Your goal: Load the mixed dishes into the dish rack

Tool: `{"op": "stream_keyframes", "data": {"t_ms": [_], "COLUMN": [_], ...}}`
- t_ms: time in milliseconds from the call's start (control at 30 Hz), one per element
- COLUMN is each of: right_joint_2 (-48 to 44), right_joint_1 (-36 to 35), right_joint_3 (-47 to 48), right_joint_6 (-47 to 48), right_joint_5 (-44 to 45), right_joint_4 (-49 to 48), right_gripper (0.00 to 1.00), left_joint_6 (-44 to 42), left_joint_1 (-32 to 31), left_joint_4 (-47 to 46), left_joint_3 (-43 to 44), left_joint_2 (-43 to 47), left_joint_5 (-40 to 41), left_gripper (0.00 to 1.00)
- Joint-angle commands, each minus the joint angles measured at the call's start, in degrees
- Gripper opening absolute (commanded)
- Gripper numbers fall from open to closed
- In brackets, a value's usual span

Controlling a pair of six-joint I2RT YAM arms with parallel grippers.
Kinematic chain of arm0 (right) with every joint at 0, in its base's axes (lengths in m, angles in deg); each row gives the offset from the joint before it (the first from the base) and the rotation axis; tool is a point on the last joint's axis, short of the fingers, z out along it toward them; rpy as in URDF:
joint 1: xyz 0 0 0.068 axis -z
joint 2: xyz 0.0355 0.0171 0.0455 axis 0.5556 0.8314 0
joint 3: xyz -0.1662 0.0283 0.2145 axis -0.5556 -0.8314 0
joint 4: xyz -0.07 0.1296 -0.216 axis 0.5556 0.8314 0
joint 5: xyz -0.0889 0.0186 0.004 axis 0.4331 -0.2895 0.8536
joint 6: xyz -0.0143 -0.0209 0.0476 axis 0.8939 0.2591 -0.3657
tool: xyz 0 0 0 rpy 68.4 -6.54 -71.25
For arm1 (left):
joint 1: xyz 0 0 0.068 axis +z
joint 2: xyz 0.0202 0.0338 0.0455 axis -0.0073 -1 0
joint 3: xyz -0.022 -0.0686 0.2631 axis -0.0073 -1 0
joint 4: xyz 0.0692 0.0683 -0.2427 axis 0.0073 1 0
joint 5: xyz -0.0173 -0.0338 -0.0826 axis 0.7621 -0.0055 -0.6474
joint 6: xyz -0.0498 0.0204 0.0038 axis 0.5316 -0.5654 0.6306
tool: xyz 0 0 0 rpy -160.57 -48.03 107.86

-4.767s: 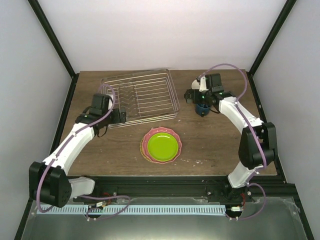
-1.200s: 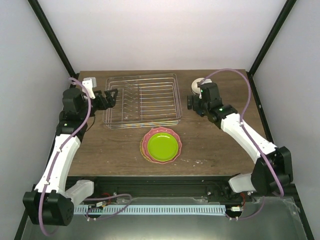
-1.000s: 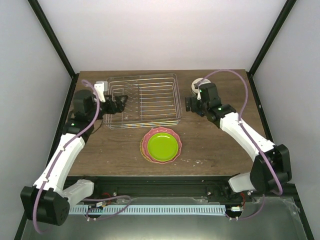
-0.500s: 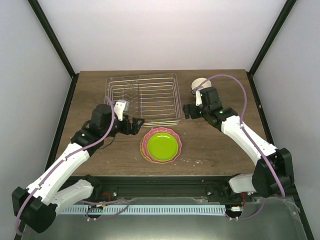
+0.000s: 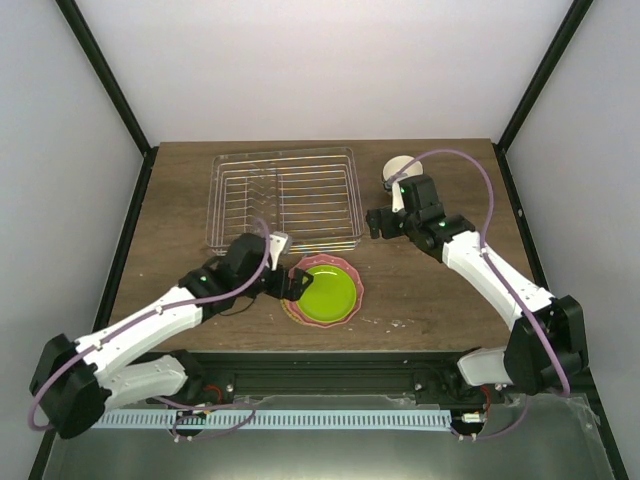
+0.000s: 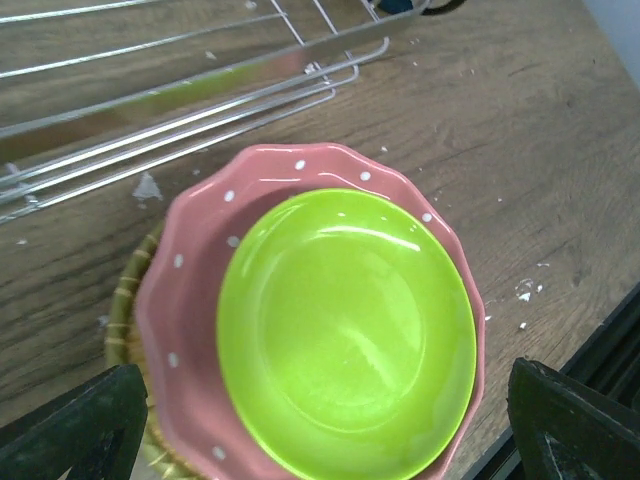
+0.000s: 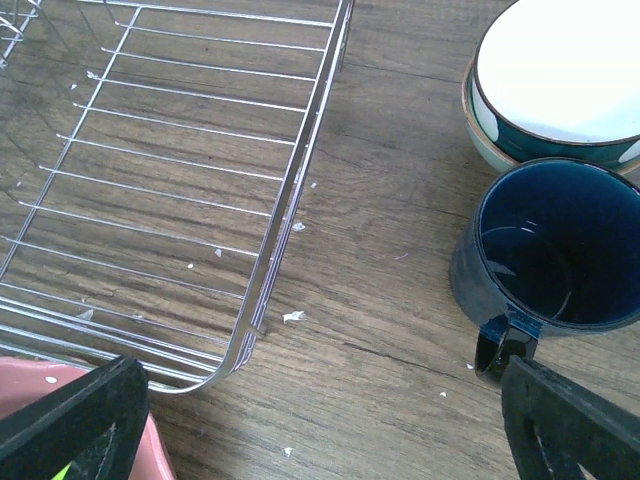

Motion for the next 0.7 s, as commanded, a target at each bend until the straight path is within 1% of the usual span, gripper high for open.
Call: {"op": "stream_keyframes", "data": {"t_ms": [0,200,667], "right_joint_2": [-2.2,-3.3,-3.2], "right_joint_1": [0.2,0.2,0.2], "right_joint_3": [-0.5,-1.1,-1.7], "right_joint_6": [-0.6,-0.4,-1.0], "right_joint_5": [0.7,2.1,2.2], "right_joint_4": [0.3,0.9,0.5], "right_gripper": [0.97,0.98,0.99], "left_joint_6": [2.6,3.7,4.0], "left_joint_1": [-2.7,-3.2,-3.2], "left_joint_4": [-4.8,-7.1,-6.2], "left_joint_3": [0.1,-0.4,-1.7], "left_joint_2": [-4.1,-7.6,-8.9], "left_joint_5": [0.9,0.1,1.4], "left_gripper": [1.0,1.0,1.0]}}
